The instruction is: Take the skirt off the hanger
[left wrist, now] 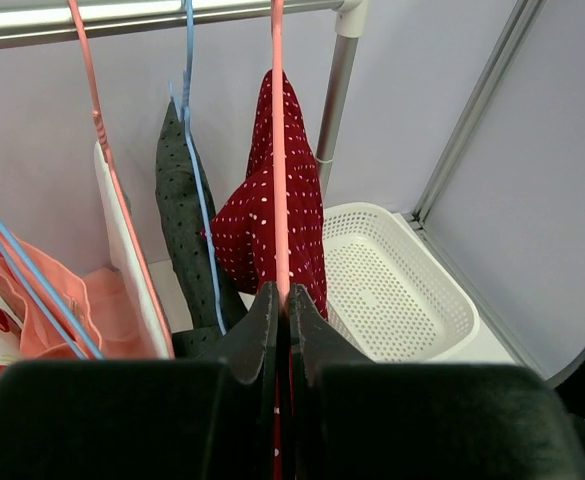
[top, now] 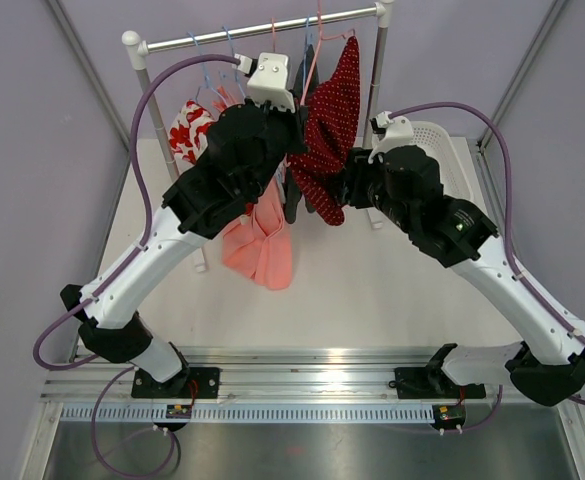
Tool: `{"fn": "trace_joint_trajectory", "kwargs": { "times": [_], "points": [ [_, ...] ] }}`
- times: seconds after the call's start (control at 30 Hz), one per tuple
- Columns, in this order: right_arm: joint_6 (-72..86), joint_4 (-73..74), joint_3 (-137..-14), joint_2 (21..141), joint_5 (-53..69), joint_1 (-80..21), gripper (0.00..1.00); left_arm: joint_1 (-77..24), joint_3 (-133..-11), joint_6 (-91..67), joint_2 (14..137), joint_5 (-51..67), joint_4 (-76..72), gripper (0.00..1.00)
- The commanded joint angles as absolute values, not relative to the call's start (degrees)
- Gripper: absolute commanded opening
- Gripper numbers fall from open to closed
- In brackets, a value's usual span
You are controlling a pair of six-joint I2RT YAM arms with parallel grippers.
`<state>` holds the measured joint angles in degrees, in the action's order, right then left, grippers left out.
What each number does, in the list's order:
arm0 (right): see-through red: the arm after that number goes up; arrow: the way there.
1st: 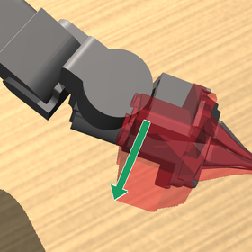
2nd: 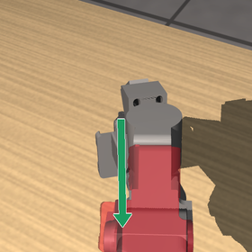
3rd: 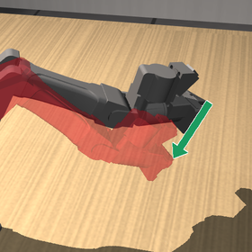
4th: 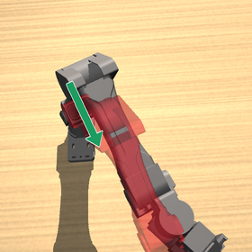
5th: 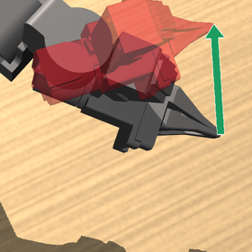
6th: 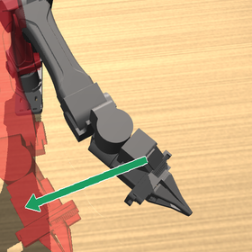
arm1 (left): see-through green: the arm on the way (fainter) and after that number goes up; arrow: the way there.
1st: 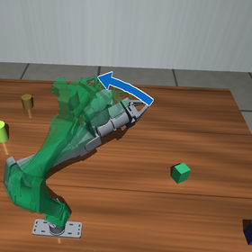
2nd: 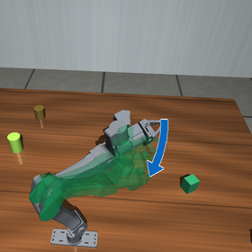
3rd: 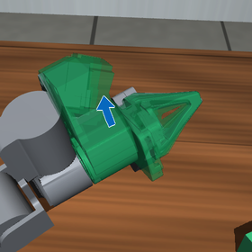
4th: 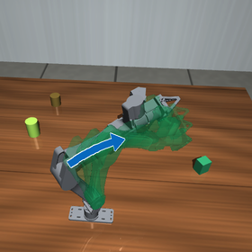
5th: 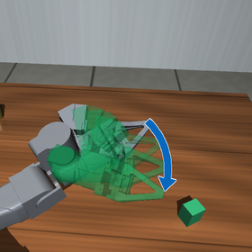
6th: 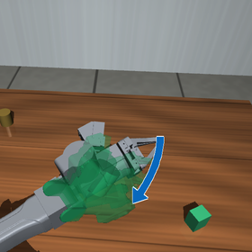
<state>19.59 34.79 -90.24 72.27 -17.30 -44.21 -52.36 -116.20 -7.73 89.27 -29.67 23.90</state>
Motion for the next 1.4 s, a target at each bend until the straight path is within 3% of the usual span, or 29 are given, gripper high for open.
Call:
{"fn": "trace_joint_trajectory", "kwargs": {
  "times": [0.0, 0.07, 0.13, 0.2, 0.4, 0.63, 0.73, 0.8, 0.9, 1.1, 1.37],
  "points": [
    [18.1, 33.3, -90.3, 70.6, -17.5, -44.5, 0.54, -52.5, -116.5, -6.2, 86.1, -31.6, 17.4, 0.0],
    [18.0, 33.0, -89.7, 70.5, -17.3, -44.5, 0.6, -52.4, -116.5, -6.1, 86.1, -31.6, 17.4, 0.0],
    [18.0, 32.5, -89.3, 70.5, -17.7, -44.5, 0.59, -52.4, -116.5, -6.3, 86.0, -31.2, 17.3, 0.0],
    [18.2, 31.8, -88.5, 70.8, -17.7, -44.3, 0.52, -52.4, -116.2, -6.9, 86.0, -31.0, 17.1, 0.0],
    [20.3, 29.3, -87.5, 73.0, -13.3, -44.4, 0.57, -52.4, -115.0, -8.3, 86.0, -29.9, 15.7, 0.0],
    [22.0, 25.4, -87.6, 76.5, -9.6, -44.5, 0.54, -52.4, -115.0, -9.1, 86.1, -29.1, 15.4, 0.0],
    [22.4, 24.2, -88.7, 78.2, -8.4, -44.5, 0.43, -52.4, -114.9, -9.2, 86.0, -29.0, 15.4, 0.0],
    [22.4, 23.7, -88.7, 78.7, -8.4, -44.5, 0.21, -52.4, -114.6, -9.1, 85.7, -29.0, 15.4, 0.0],
    [22.1, 22.8, -88.2, 78.9, -7.8, -44.5, 0.0, -52.4, -114.1, -9.3, 85.3, -28.8, 15.2, 0.0],
    [21.0, 24.4, -84.3, 73.7, -8.7, -44.5, 0.0, -52.4, -113.9, -7.6, 85.0, -30.1, 16.3, 0.0],
    [20.6, 39.3, -73.9, 47.9, -27.7, -44.5, 0.0, -51.6, -114.4, -5.2, 83.6, -33.0, 18.5, 0.0]
  ]
}}
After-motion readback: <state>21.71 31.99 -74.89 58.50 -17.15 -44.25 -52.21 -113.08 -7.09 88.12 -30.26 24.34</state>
